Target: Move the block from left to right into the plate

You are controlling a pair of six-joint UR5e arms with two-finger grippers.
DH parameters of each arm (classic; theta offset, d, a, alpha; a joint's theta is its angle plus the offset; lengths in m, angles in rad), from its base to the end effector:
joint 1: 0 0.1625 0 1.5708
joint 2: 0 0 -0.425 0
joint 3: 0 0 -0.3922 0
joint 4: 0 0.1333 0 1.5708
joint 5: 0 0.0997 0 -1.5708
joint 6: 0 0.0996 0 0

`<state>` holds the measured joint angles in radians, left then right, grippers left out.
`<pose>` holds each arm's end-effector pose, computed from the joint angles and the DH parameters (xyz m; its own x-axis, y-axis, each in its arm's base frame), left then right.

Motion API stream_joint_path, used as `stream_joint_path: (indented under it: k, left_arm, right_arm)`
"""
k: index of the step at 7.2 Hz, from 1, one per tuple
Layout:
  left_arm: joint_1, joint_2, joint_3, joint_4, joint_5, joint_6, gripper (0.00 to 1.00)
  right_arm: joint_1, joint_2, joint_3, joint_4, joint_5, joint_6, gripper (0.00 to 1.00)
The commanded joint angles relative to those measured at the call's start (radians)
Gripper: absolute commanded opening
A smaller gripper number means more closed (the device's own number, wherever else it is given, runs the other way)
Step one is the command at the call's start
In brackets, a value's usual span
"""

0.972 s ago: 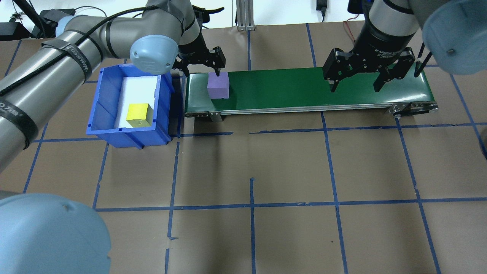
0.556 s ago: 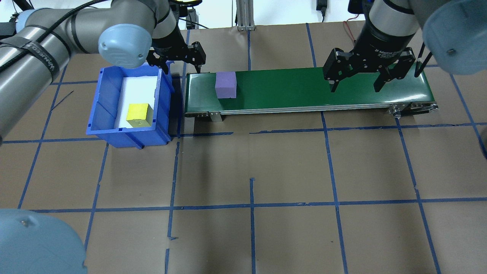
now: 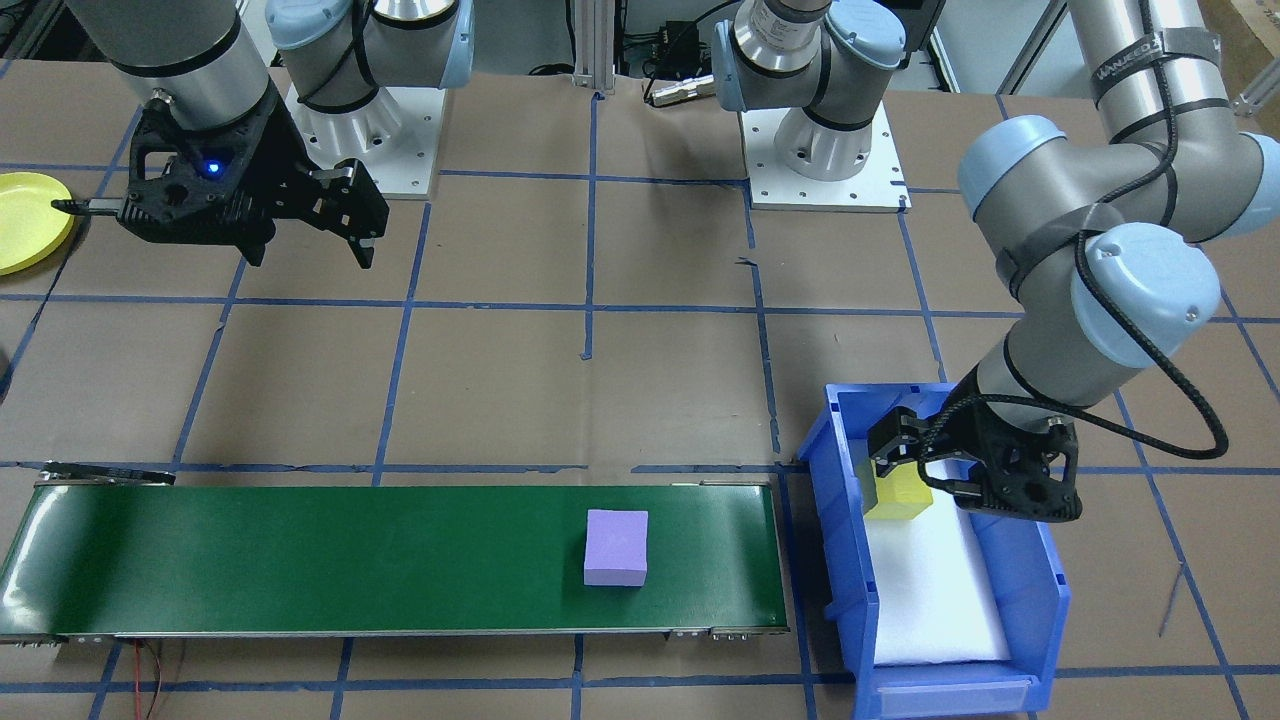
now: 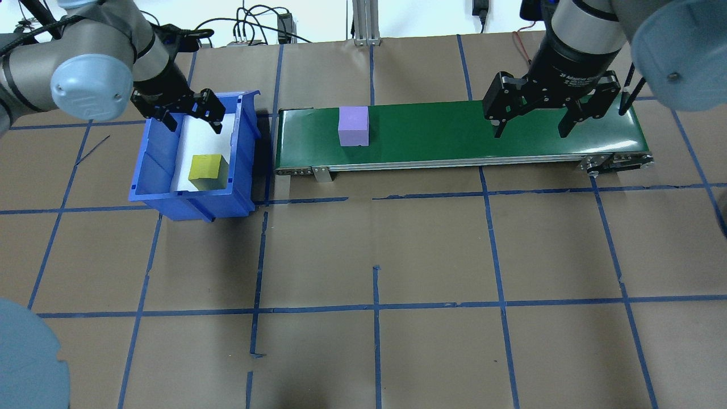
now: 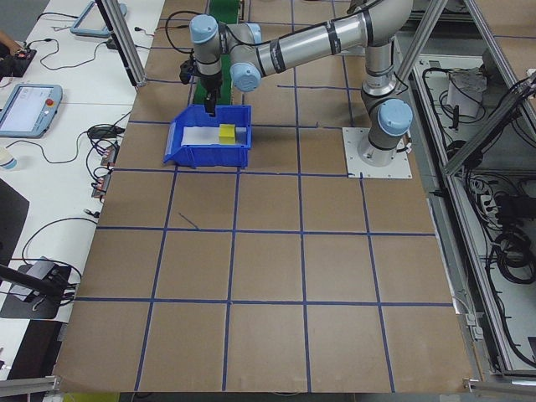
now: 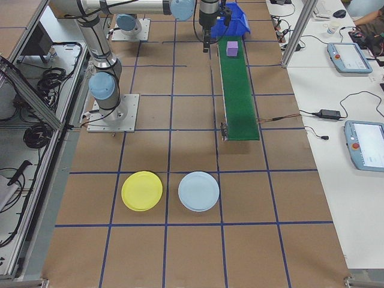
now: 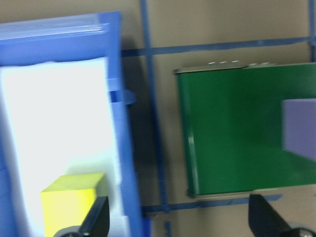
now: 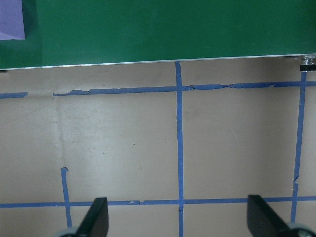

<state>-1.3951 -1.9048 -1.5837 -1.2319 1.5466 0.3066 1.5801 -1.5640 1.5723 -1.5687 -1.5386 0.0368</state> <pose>-0.0275 -0.6214 0.3303 -0.9911 0.1304 0.0255 0.1304 0.9915 0.0003 0.1411 -0.4924 0.4837 -0.9991 0.0278 -0.0318 0.0275 0.9996 0.0116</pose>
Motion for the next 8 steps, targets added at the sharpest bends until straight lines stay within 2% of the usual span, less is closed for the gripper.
stream_joint_path:
  k: [1,4,5,6,7,8]
  left_arm:
    - [0.021,0.001,-0.053,0.000,-0.002,-0.035,0.88]
    - [0.022,-0.061,-0.047,0.028,0.004,-0.038,0.88]
    - [0.022,-0.094,-0.045,0.057,0.022,-0.043,0.88]
    - [0.022,-0.103,-0.047,0.058,0.010,-0.047,0.88]
    - [0.022,-0.109,-0.056,0.058,0.006,-0.047,0.88]
    - [0.022,-0.115,-0.058,0.060,0.006,-0.046,0.88]
  right_arm:
    - [0.000,-0.001,0.000,0.001,0.000,0.000,1.00]
    - [0.000,-0.001,0.000,-0.001,0.000,0.000,1.00]
    - [-0.008,-0.004,-0.018,-0.001,-0.009,-0.003,1.00]
    - [-0.031,0.002,-0.037,-0.005,0.006,-0.011,1.00]
    - [-0.069,0.012,-0.064,-0.013,0.050,-0.071,1.00]
    - [-0.109,0.059,-0.099,-0.036,0.140,-0.153,1.00]
